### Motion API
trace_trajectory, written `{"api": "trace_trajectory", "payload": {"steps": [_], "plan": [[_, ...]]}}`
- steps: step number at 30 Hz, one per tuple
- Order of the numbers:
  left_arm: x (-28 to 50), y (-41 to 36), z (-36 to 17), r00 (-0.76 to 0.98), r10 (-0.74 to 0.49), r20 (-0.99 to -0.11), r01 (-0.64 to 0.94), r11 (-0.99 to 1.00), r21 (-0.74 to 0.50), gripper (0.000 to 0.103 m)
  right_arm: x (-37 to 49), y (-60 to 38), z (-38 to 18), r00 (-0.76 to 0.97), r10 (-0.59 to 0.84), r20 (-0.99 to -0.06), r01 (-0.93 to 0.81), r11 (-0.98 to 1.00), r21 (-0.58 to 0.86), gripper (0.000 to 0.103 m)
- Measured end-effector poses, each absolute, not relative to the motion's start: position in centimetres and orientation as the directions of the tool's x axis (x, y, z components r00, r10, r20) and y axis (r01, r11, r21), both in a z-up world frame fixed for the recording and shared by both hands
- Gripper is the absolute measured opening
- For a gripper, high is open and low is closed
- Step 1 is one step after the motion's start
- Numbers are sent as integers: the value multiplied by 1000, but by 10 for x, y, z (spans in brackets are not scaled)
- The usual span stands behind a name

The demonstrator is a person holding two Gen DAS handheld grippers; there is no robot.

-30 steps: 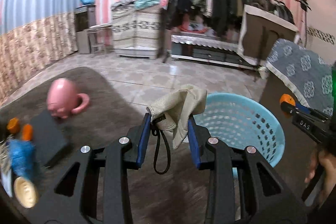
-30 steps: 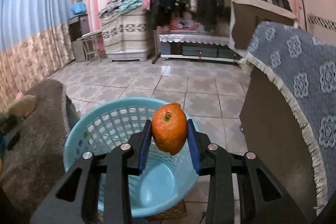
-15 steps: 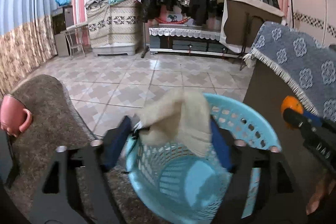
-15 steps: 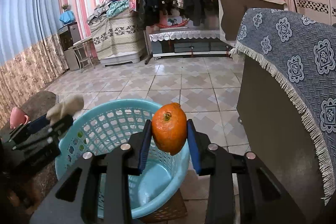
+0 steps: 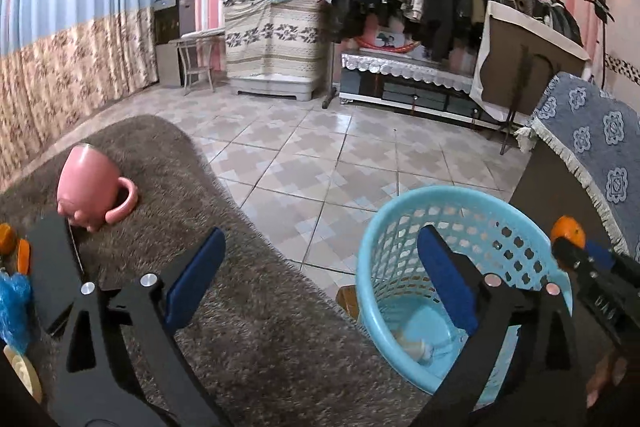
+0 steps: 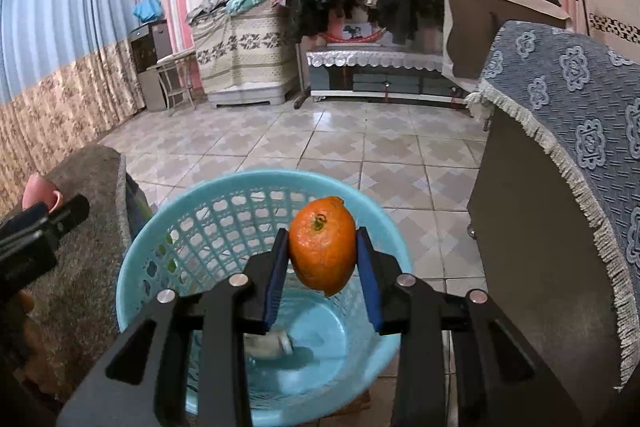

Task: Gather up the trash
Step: 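Carry mask and orange to the blue basket and open both tools to drop them, then grasp the brown paper bag with the left tool while the right tool grasps the cream bowl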

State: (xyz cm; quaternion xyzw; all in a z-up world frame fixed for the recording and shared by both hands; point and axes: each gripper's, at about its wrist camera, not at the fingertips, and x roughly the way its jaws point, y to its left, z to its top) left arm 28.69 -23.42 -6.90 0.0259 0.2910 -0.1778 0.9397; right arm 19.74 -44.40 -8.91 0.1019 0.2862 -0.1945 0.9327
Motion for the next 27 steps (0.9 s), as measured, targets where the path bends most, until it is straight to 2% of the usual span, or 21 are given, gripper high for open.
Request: {"api": "trace_trajectory", "payload": {"steps": [1,2,3,5,8,12,18,27], "plan": [[288,-235,-69,767,-316,-558,346,937,-54,94,200,-442,-90,762,-299,-575,415,907,78,35],[289,-235,-69,768,-311,-559,343,938,-50,94,201,-441,-91,762,-296,-575,410,909,75,40],[289,-235,-69,770,-306,-560,341,939,-44,94,202,-438,-91,765,-294,-573,402,913,67,52],[289,-234,-67,774,-298,-558,337,941,-34,94,202,-435,-89,771,-308,-557,402,914,50,68],[289,-232,-62,776,-300,-555,335,941,-40,94,198,-431,-84,779,-330,-534,409,912,34,70],[288,-224,-56,781,-298,-548,326,944,-48,94,194,-432,-84,779,-321,-539,417,907,62,84],[283,-208,-42,786,-304,-539,313,947,-77,94,192,-422,-79,786,-321,-528,408,911,53,92],[271,-176,-25,813,-241,-530,248,967,-60,97,193,-397,-74,798,-301,-523,377,925,42,93]]}}
